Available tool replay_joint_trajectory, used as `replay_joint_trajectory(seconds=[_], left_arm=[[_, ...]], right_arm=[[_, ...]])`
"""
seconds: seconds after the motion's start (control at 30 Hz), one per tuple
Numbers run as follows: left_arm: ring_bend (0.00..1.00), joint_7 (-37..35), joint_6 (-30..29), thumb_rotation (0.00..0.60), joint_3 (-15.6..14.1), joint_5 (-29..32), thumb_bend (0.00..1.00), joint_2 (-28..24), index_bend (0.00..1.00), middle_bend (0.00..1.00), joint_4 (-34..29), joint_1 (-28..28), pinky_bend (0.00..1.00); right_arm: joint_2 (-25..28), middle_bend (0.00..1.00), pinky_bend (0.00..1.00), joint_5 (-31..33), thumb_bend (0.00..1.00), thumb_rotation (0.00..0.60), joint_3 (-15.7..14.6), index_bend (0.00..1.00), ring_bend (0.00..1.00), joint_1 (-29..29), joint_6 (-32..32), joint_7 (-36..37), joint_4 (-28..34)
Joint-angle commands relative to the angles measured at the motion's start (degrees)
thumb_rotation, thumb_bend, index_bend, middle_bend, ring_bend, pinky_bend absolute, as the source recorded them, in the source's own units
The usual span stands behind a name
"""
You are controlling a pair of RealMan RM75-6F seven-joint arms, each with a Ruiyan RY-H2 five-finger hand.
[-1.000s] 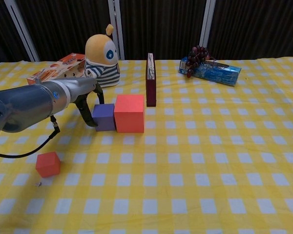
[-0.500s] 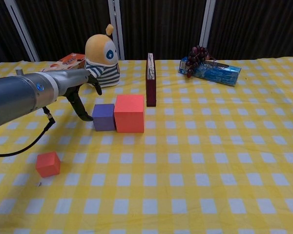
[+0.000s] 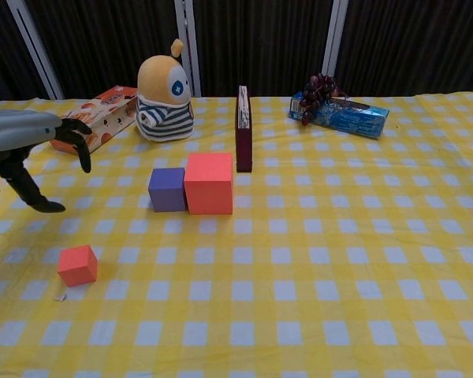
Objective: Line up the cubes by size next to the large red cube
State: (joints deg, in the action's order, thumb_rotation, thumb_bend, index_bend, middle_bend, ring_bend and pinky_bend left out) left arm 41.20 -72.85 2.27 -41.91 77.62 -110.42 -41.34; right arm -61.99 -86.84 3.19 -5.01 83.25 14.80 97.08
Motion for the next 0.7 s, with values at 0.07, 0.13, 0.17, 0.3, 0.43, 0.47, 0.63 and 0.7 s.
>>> replay_joint_trajectory(seconds=[0.07,0.13,0.17,0.3,0.43,0.47,0.63,0.7], left_arm=[[0.0,-1.85,-2.84,0.6,-2.7,-1.83,0.24,-0.6,0.34,0.0,-2.01,3.34,0.08],[0.0,-2.06,-3.64,0.6,-3.81,-2.06,0.24,-0.11,0.34,0.0,-2.28,4.55,0.08],[0.0,-2.21,-3.91,0.6,-4.13,-2.22,0.24,0.29,0.34,0.0,-2.22,5.0,0.08],[0.0,-2.26,-4.45,0.6,-4.66,-2.69,0.24,2.07,0.35,0.0,-1.58,6.12,0.08],[0.0,-1.32,-4.5,0.6,-4.74,-2.9,0.24,3.9,0.35,0.0,-0.85,6.54,0.08],[0.0,-1.17,-4.45,0.6,-4.69,-2.94,0.24,4.32,0.35,0.0,-0.66,6.58,0.08],[0.0,-0.03,-4.03,0.6,-4.15,-2.28,0.25,6.64,0.36,0.0,0.64,6.65,0.08],[0.0,0.57,-4.0,0.6,-3.99,-1.92,0.25,7.44,0.36,0.0,1.05,6.7,0.08]], right_arm=[[-0.12,0.0,0.01,-0.28,0.36,0.6,-0.07,0.0,0.0,0.04,0.2,-0.4,0.04],[-0.19,0.0,0.01,-0.37,0.36,0.6,-0.11,0.0,0.0,0.07,0.28,-0.6,0.07],[-0.23,0.0,0.01,-0.38,0.36,0.6,-0.1,0.0,0.0,0.07,0.31,-0.69,0.07],[-0.33,0.0,0.01,-0.45,0.36,0.6,-0.09,0.0,0.0,0.12,0.47,-0.88,0.05],[-0.38,0.0,0.01,-0.38,0.36,0.6,-0.07,0.0,0.0,0.11,0.42,-0.74,-0.07],[-0.38,0.0,0.01,-0.38,0.36,0.6,-0.05,0.0,0.0,0.1,0.4,-0.7,-0.08],[-0.34,0.0,0.01,-0.57,0.36,0.6,-0.08,0.0,0.0,0.09,0.45,-0.54,-0.14],[-0.34,0.0,0.01,-0.69,0.36,0.6,-0.11,0.0,0.0,0.08,0.49,-0.45,-0.18]])
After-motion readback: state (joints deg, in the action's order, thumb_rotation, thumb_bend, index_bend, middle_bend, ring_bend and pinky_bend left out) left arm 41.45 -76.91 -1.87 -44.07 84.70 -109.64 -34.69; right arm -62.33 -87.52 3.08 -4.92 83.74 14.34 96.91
